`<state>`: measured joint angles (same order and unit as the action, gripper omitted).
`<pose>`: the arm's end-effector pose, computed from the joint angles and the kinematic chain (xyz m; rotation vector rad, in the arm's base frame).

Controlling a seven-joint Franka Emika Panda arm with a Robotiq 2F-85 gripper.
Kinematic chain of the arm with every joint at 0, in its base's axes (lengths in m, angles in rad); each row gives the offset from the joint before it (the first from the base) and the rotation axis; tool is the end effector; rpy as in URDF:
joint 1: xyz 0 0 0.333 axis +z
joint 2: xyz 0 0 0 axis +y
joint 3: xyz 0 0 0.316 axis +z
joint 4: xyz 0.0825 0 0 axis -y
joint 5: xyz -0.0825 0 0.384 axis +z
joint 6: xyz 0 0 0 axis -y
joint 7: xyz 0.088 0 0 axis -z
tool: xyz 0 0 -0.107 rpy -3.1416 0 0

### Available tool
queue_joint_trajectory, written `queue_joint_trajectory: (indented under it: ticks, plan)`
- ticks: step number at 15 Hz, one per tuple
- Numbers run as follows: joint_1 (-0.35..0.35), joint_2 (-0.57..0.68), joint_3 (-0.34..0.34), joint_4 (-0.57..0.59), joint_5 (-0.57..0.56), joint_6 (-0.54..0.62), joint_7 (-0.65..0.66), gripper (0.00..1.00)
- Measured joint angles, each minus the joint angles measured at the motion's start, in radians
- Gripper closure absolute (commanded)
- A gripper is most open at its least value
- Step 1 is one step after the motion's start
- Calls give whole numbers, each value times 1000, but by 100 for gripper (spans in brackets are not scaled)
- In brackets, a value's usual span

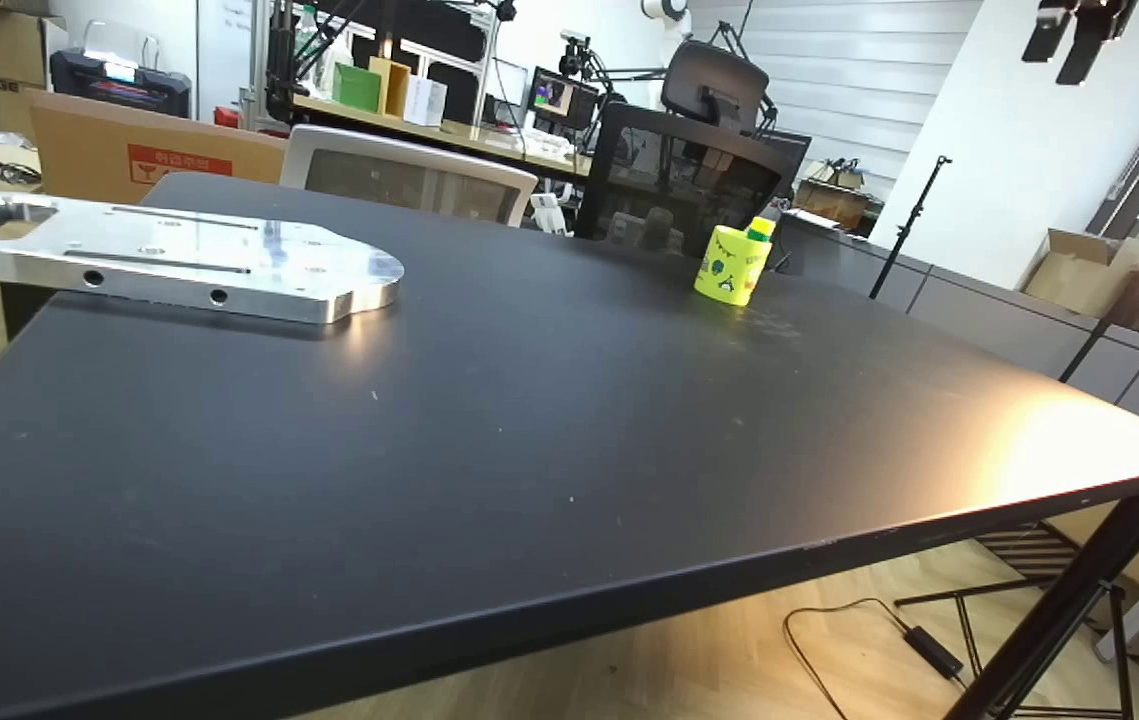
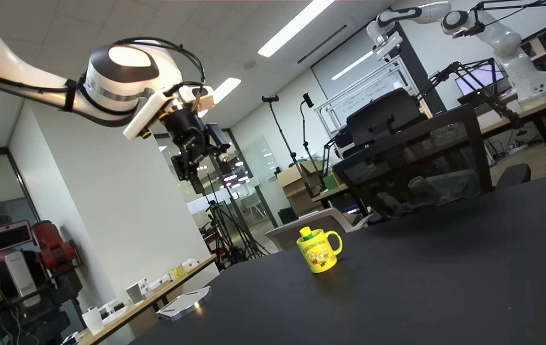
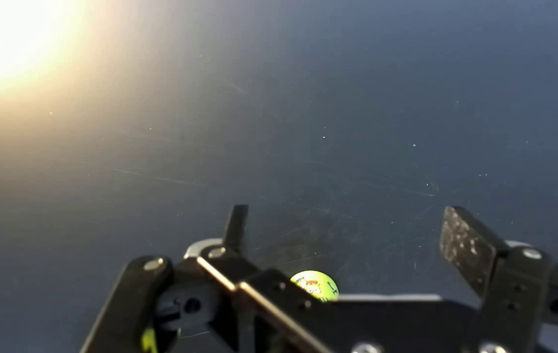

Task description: Put the paper glue on the table

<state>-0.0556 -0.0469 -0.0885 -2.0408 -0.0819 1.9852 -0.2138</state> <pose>0.5324 -0.0829 0.4624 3.0693 0.1584 -0.0327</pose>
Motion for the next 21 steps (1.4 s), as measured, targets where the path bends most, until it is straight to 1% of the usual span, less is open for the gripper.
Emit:
queue_joint_trajectory:
  ticks: [2,4,6,8,14,17,21]
  plan:
    - [0,10,0,5,3,25,-11,0]
    - [-2,57,0,50,3,64,-27,0]
    - [-6,139,0,133,10,87,-46,0]
    - [-10,240,1,241,34,104,-66,0]
    - [-13,516,19,549,67,165,-65,0]
    - [-21,617,34,646,87,194,-64,0]
    - [-41,724,54,717,119,227,-64,0]
